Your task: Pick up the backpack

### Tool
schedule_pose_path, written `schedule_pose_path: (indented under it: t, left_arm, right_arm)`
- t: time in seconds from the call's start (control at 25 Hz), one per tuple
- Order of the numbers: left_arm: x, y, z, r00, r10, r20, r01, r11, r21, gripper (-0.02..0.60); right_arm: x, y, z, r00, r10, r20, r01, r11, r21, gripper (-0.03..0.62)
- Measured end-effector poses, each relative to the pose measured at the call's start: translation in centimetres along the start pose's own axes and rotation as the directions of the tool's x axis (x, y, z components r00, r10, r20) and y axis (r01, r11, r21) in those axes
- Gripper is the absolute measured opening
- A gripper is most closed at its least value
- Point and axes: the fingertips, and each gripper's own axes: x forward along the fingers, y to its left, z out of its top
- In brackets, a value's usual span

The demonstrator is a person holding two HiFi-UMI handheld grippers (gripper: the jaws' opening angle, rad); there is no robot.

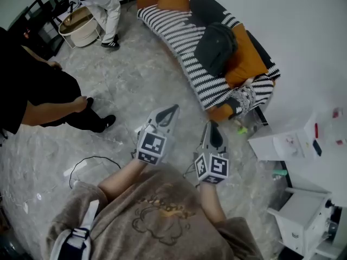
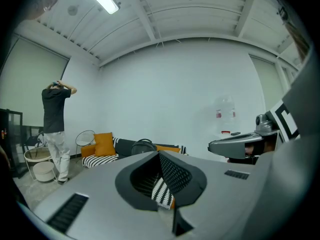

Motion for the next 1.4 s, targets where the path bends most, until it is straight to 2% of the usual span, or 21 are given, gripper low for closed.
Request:
schedule_pose_path:
  t: [0.68, 1.12, 1.4]
  left_arm:
    - [15.7, 6.9, 3.3, 0.999, -0.046, -0.009, 0.046, 0.999, 0.010, 0.002]
    - [24.8, 12.6, 4.6, 0.992, -0.124, -0.017, 0.125, 0.991, 0.041, 0.002]
    - [29.1, 13.9, 4.8, 0.987, -0.156, -0.024, 0.157, 0.987, 0.037, 0.002]
  right_arm:
    - [14.9, -6.1, 4.1, 0.999, -0.031, -0.008, 0.031, 0.999, 0.021, 0.008]
    - [24.5, -8.4, 6.4, 0.994, -0.114, 0.005, 0.113, 0.993, 0.034, 0.008]
    - [27.7, -10.6, 6.3, 0.988, -0.154, -0.015, 0.154, 0.987, 0.038, 0.008]
